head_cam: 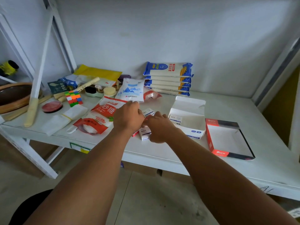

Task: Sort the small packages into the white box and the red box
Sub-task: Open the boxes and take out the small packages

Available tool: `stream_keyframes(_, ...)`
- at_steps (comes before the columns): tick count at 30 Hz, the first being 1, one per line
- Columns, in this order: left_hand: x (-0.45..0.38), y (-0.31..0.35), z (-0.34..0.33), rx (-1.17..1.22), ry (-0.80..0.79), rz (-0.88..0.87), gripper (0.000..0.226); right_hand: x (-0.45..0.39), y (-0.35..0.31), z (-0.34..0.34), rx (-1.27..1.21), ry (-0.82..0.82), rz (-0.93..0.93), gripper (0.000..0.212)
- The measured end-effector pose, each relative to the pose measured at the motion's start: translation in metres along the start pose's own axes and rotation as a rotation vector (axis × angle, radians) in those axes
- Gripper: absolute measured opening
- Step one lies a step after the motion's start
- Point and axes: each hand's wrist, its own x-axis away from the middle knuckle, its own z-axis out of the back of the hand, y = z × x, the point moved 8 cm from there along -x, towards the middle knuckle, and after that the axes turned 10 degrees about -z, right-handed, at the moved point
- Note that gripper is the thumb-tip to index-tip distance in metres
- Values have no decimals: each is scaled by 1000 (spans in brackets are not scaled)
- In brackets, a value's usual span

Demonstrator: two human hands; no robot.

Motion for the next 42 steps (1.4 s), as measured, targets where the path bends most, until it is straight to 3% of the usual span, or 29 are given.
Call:
stream_keyframes(3, 1, 0, 3, -5, 3, -2, 18, 3, 7, 4, -86, 22, -22, 53)
stream_keyframes(7, 1, 4, 6, 2, 6, -36, 18, 4, 52, 34, -487, 97, -232, 40)
stream_keyframes(10, 2, 10, 7, 2, 1, -46, 21, 12, 107, 44, -699, 96, -431, 49)
stream_keyframes(14, 0, 16, 3, 2, -4, -52, 20, 28, 160, 41, -797, 95, -560, 64)
stream_keyframes(21, -2, 23, -5, 4, -25, -73, 22, 39, 189, 38, -874, 178, -601, 46)
stream_keyframes(25, -3, 21, -10, 0, -35, -65, 22, 42, 197, 25, -902, 120, -630, 49)
stream_keyframes(30, -2, 18, -16, -19, -45, -57, 24, 40, 194, 25, -880, 179, -614, 46)
stream_keyframes(37, -2, 5, -18, 14, -37, -36, 20, 11, 142, 33, -763, 199, -488, 28)
stream_keyframes(42, -7, -13, -18, 23, -12, -21, 17, -24, 84, 28, -561, 94, -328, 39)
